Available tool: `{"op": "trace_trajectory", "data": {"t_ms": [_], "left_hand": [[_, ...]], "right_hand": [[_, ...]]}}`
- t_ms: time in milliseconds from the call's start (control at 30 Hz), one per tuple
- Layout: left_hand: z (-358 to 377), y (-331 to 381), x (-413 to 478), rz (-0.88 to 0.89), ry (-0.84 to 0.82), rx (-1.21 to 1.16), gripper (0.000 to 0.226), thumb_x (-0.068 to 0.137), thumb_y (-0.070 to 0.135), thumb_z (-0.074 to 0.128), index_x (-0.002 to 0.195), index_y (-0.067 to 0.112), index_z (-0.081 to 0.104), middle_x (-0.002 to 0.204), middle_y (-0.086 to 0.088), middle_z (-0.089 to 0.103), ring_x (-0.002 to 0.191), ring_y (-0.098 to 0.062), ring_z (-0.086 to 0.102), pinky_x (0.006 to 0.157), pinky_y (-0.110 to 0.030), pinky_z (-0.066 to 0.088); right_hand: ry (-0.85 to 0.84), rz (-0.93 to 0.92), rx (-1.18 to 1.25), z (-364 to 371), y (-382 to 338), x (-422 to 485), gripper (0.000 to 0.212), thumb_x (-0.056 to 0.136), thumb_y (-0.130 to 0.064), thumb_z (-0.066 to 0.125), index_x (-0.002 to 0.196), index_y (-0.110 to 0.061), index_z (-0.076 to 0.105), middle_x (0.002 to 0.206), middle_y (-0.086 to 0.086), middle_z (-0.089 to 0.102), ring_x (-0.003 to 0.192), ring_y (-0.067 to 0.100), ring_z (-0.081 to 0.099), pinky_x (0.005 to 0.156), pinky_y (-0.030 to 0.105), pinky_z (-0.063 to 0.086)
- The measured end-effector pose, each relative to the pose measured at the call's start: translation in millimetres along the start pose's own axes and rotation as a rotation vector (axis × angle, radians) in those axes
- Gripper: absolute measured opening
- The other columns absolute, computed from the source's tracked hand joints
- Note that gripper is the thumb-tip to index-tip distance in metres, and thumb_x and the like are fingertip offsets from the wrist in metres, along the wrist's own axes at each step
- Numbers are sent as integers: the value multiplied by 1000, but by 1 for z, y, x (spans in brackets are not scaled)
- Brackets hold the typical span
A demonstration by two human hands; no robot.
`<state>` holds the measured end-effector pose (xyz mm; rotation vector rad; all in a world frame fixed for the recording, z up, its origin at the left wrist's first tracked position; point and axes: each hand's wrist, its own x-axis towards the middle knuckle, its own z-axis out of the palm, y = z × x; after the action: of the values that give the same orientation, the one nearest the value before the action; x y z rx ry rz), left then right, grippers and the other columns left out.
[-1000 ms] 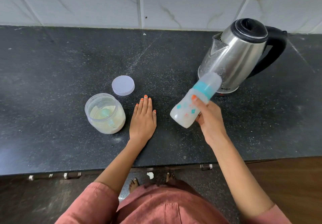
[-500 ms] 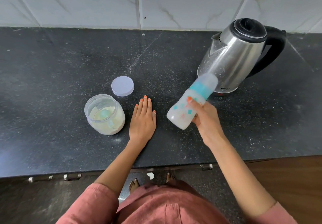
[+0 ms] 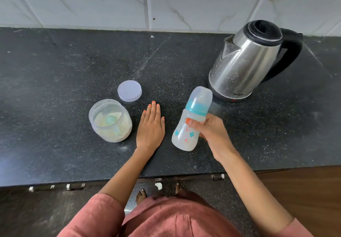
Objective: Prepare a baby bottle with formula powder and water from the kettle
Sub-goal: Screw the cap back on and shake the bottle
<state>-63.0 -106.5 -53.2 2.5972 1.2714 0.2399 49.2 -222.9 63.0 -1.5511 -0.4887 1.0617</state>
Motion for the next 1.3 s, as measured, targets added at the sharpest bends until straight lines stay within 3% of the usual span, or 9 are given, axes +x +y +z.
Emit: {"op": "trace_trajectory", "data": {"t_ms": [100,200,367,567,767,933,1000,1133,1300], "left_hand": [[0,0,0,4,10,-8,50,101,26,20,145,4,14,155,-12,10,143,-23,8,114,-31,-1],[0,1,0,9,20,-5,62,94,35,3,143,2,20,153,-14,17,142,-26,15,113,-32,2],[1,0,0,8,1,13,56,97,32,10,143,1,20,153,-15,18,142,-26,16,114,-34,5],[0,1,1,10,7,4,68,89,36,-1,143,1,22,152,-15,19,141,-26,18,113,-34,6],[0,1,0,7,13,-1,69,89,37,-2,143,1,22,152,-15,19,141,-27,18,112,-33,4],[1,0,1,7,11,-7,50,101,26,18,144,2,16,154,-13,13,143,-24,11,115,-33,3],[0,1,0,3,9,-4,52,99,29,13,144,2,17,154,-14,14,143,-25,12,115,-33,4],[1,0,0,4,-10,-3,53,99,29,13,144,2,17,154,-14,14,143,-25,13,115,-34,5],[-1,1,1,3,8,2,65,91,34,5,140,-1,29,149,-18,27,138,-30,27,113,-38,15]], "right_hand": [[117,-31,269,-5,-7,10,13,81,-11,62,92,-18,62,93,0,67,89,14,63,81,31,54],[229,-87,510,-5,-10,19,12,86,-12,58,97,-18,59,95,-3,65,87,7,64,78,25,55],[-25,-7,-24,2,0,2,17,76,-7,68,87,-20,65,88,-1,68,87,15,63,89,39,50],[221,-75,511,-6,-10,15,14,86,-13,57,99,-18,58,95,-3,65,87,8,63,78,26,54],[-20,-4,28,0,1,-1,15,77,-8,66,87,-19,64,86,-1,68,86,16,63,86,38,50],[210,-78,541,-3,-13,14,15,84,-16,59,99,-19,58,94,-3,65,86,7,64,76,24,55],[187,-75,450,0,-11,11,12,86,-14,58,96,-20,58,92,-4,66,85,7,64,78,26,55],[-55,-10,-42,0,-1,-5,15,77,-8,67,87,-20,64,85,-2,68,85,14,64,83,35,52],[187,-52,479,-6,-9,10,12,87,-13,56,98,-19,58,92,-4,64,86,7,62,80,28,52]]}}
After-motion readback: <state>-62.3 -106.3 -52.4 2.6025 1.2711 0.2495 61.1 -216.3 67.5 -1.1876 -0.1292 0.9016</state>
